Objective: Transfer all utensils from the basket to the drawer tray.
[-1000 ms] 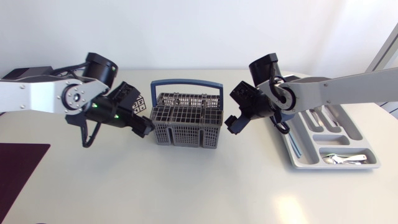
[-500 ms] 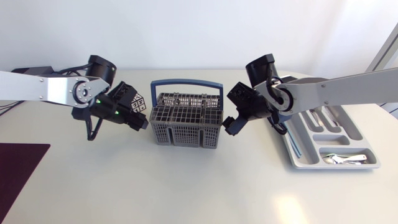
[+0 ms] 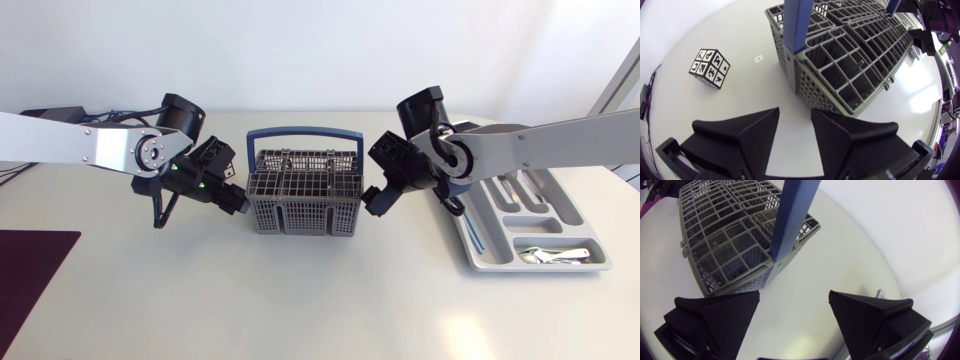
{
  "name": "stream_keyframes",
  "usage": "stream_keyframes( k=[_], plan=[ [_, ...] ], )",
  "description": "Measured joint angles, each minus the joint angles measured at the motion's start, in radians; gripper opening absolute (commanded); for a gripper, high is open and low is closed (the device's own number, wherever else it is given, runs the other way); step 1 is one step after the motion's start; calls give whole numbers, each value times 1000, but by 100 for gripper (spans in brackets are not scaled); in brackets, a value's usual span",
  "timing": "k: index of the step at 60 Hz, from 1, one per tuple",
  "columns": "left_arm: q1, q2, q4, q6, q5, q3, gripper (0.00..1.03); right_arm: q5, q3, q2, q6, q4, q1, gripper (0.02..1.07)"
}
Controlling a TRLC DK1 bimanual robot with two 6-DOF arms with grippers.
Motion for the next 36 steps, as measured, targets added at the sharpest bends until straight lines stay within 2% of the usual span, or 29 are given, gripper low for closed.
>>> stream_keyframes(
  k=[15, 21, 26, 30, 33, 36],
  plan=[
    [0, -1, 0, 0, 0, 0, 48, 7, 1, 0, 0, -1, 0, 102],
    [8, -14, 1, 0, 5, -4, 54, 14, -1, -1, 0, -1, -1, 102],
    [26, -51, 7, 0, 10, -24, 66, 34, -25, -23, 5, 0, -2, 102],
    [56, -97, 7, 0, 11, -45, 87, 46, -61, -66, 5, -1, -10, 102],
    [90, -145, 6, 0, 11, -66, 96, 52, -85, -106, 5, -1, -25, 102],
    [133, -207, 6, 0, 11, -85, 99, 56, -111, -160, 5, 0, -53, 102]
  ],
)
